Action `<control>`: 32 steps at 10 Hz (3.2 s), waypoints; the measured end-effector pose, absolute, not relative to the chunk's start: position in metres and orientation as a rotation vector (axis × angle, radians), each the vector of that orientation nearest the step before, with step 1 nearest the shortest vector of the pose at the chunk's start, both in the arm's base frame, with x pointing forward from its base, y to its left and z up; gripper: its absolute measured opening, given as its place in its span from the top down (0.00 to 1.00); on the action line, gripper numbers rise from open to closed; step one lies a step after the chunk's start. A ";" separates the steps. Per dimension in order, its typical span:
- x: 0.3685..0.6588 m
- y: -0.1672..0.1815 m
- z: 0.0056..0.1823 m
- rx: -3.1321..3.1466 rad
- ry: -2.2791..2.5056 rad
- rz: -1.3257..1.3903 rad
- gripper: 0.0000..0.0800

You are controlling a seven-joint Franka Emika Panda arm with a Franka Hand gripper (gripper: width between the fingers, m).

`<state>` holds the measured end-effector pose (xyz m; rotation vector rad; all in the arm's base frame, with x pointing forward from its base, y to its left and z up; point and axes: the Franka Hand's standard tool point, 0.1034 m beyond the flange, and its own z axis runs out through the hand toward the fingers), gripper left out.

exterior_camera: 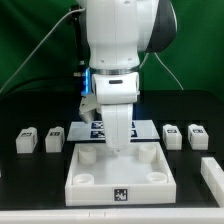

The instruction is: Assemble one leg

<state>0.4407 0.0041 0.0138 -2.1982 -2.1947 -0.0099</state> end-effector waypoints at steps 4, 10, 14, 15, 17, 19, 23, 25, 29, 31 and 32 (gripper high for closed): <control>0.476 0.024 0.013 -2.199 -2.209 -0.069 0.93; 0.490 0.066 0.013 -2.228 -2.168 -0.095 0.93; 0.490 0.065 0.013 -2.225 -2.171 -0.099 0.92; 0.490 0.065 0.013 -2.226 -2.170 -0.098 0.92; 0.490 0.064 0.013 -2.227 -2.169 -0.098 0.67; 0.490 0.064 0.013 -2.228 -2.168 -0.098 0.27; 0.490 0.063 0.013 -2.229 -2.166 -0.098 0.19; 0.490 0.063 0.013 -2.230 -2.166 -0.098 0.19; 0.489 0.068 0.033 -2.397 -2.004 -0.119 0.19; 0.481 0.084 0.048 -2.551 -1.807 -0.130 0.19; 0.477 0.099 0.052 -2.666 -1.620 -0.129 0.19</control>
Offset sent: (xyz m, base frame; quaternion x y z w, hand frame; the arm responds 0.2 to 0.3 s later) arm 0.0299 0.0266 -0.0042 0.0004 0.0307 -0.0078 0.9995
